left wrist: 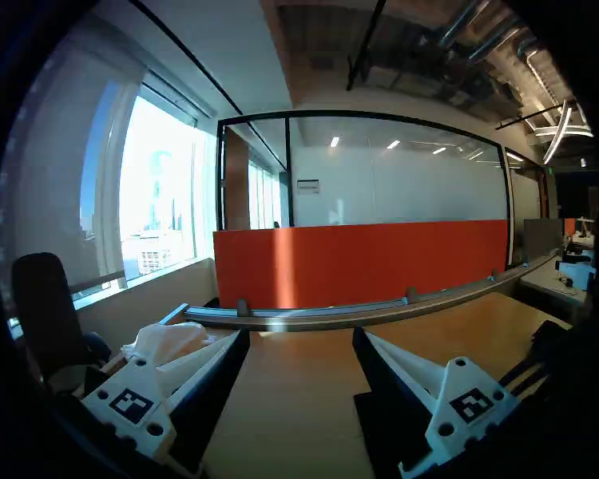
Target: Fold towel
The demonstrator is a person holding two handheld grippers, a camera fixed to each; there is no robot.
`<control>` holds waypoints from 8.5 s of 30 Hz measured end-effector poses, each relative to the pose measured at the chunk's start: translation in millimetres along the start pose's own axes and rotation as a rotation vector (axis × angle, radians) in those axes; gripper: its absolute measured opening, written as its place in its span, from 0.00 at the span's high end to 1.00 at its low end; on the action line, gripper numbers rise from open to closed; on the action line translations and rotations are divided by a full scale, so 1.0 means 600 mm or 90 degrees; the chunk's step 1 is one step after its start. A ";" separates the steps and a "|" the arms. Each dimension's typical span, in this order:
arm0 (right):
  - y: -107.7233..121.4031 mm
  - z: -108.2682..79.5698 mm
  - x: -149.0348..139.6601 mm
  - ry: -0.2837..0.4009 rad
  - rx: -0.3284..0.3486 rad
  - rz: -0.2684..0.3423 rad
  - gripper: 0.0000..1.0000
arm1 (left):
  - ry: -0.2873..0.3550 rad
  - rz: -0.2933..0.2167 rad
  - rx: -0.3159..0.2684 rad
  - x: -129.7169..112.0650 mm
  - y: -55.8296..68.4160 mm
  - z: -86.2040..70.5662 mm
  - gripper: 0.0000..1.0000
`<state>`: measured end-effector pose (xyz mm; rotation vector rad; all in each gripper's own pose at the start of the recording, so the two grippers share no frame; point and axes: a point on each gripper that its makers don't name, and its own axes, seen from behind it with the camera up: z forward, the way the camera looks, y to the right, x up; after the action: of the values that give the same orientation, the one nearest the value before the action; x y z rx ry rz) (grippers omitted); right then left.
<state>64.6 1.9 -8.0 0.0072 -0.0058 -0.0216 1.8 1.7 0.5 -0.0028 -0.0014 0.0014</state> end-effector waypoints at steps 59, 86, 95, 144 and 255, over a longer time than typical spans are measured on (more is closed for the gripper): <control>-0.181 -0.060 -0.264 -0.328 0.367 -0.150 0.07 | -0.290 0.117 -0.294 -0.285 0.171 -0.041 0.04; -0.194 -0.134 -0.475 -0.467 0.417 -0.187 0.07 | -0.439 0.145 -0.377 -0.494 0.217 -0.088 0.05; -0.182 -0.146 -0.505 -0.491 0.419 -0.197 0.07 | -0.475 0.159 -0.399 -0.532 0.228 -0.109 0.05; -0.199 -0.165 -0.524 -0.521 0.441 -0.185 0.85 | -0.530 0.165 -0.360 -0.553 0.238 -0.112 0.83; -0.167 -0.103 -0.360 -0.533 0.415 -0.158 0.85 | -0.525 0.025 -0.329 -0.386 0.279 -0.066 0.86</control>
<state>-153.4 -93.1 -71.6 0.6511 -0.8497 -0.2696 -230.0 168.7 -39.7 -0.5196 -0.8261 0.0408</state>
